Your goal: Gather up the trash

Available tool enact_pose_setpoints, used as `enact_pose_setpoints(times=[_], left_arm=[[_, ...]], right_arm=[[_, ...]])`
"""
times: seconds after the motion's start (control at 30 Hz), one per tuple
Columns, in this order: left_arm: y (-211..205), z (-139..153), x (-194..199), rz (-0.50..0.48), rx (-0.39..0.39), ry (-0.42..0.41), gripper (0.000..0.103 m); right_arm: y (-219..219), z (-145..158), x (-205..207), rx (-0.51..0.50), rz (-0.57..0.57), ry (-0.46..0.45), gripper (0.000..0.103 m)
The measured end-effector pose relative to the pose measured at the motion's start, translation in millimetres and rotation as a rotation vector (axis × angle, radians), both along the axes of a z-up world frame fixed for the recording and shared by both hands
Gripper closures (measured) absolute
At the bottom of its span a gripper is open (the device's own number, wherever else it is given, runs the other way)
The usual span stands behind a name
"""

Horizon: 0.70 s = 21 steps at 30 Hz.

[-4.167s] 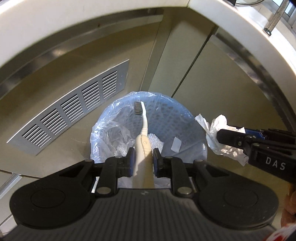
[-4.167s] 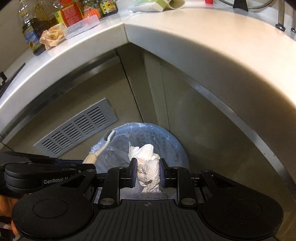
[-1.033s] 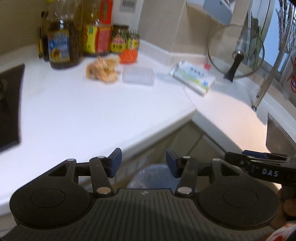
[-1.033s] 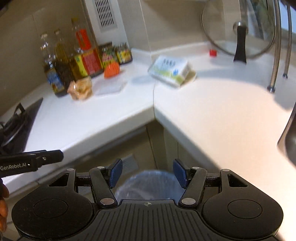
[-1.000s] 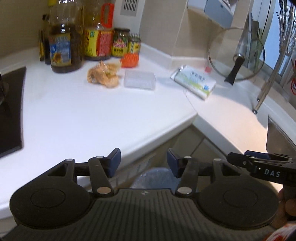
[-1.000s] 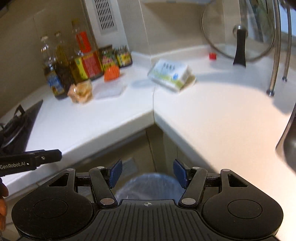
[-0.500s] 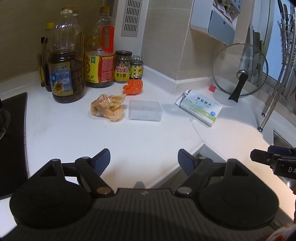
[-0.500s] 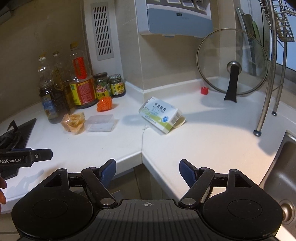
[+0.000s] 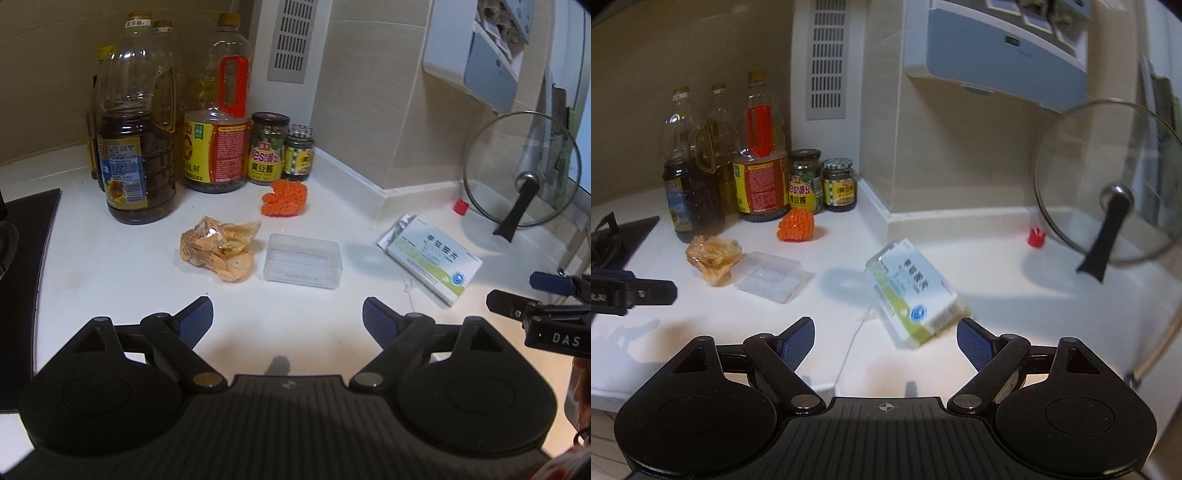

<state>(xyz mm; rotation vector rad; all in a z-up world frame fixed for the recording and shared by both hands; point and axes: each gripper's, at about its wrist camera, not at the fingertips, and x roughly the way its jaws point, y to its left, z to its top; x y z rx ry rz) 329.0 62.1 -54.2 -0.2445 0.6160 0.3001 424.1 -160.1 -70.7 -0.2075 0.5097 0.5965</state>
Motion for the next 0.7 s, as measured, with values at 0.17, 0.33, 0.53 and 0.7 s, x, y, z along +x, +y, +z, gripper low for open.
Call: enact_pose_setpoints(times=[0.17,0.33,0.53,0.7], left_arm=[[3.1,-3.7,8.7,0.06,0.0,0.013,0.016],[7.0,-10.2,18.3,0.075,-0.023,0.029,0.016],[15.3,-19.2,39.3,0.034,-0.057,0.026,0.016],[22.6,-25.1,54.1,-0.009,-0.086,0.022,0.016]], right_arm=[[10.8,-11.3,35.3,-0.077,0.075,-0.059,0.013],[31.5,-28.7,54.6,-0.219,0.127,-0.133,0.012],[57.2,-54.1,73.1,-0.382,0.157,-0.159,0.012],[69.0,-66.7,85.2,-0.472,0.143,-0.149,0.012]])
